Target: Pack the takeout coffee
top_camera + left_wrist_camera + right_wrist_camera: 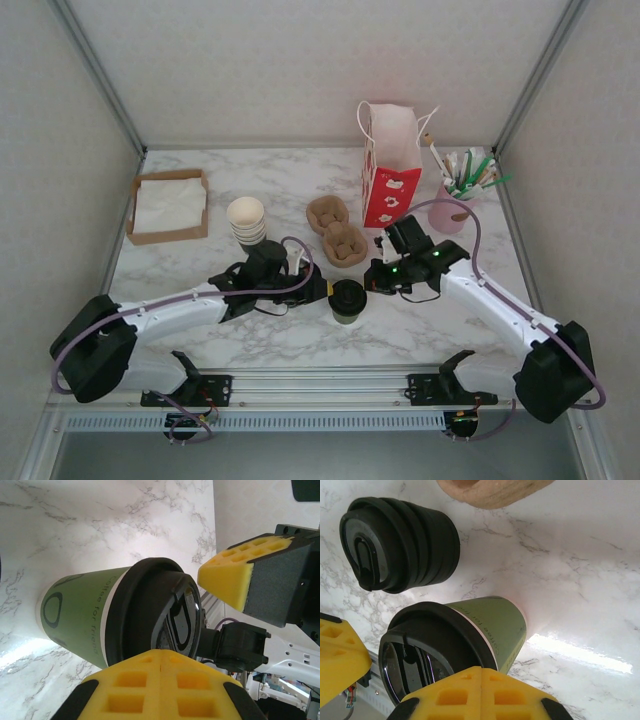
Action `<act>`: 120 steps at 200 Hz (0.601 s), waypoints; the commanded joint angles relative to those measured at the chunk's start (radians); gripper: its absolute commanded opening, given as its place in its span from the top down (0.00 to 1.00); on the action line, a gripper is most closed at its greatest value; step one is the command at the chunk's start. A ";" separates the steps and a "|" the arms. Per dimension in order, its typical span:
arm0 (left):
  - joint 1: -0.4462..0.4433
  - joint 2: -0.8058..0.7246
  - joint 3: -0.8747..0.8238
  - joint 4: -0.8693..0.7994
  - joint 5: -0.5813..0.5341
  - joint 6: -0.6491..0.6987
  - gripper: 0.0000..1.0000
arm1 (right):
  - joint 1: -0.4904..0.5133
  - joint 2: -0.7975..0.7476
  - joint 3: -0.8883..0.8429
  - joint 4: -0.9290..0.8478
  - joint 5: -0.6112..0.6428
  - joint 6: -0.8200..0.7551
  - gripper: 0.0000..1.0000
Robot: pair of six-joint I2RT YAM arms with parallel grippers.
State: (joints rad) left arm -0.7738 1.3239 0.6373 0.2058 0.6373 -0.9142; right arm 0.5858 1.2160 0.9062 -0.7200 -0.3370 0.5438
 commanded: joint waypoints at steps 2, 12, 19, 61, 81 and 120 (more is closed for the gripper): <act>-0.016 0.018 -0.016 0.041 0.012 -0.004 1.00 | -0.006 0.013 -0.019 0.019 -0.026 0.010 1.00; -0.019 0.021 -0.015 0.044 0.012 -0.005 1.00 | -0.007 0.016 -0.023 0.024 -0.030 0.010 1.00; -0.019 0.023 -0.015 0.045 0.011 -0.005 1.00 | -0.009 0.018 -0.026 0.027 -0.036 0.011 1.00; -0.027 0.038 -0.021 0.050 0.006 -0.003 1.00 | -0.006 0.036 -0.049 0.046 -0.050 0.013 1.00; -0.031 0.044 -0.025 0.052 0.001 -0.005 1.00 | -0.006 0.051 -0.064 0.055 -0.051 0.011 1.00; -0.039 0.050 -0.032 0.049 -0.008 -0.005 1.00 | -0.006 0.075 -0.096 0.076 -0.051 0.005 1.00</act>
State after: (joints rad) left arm -0.7975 1.3510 0.6292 0.2523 0.6460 -0.9146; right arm 0.5655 1.2377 0.8715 -0.6300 -0.3622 0.5468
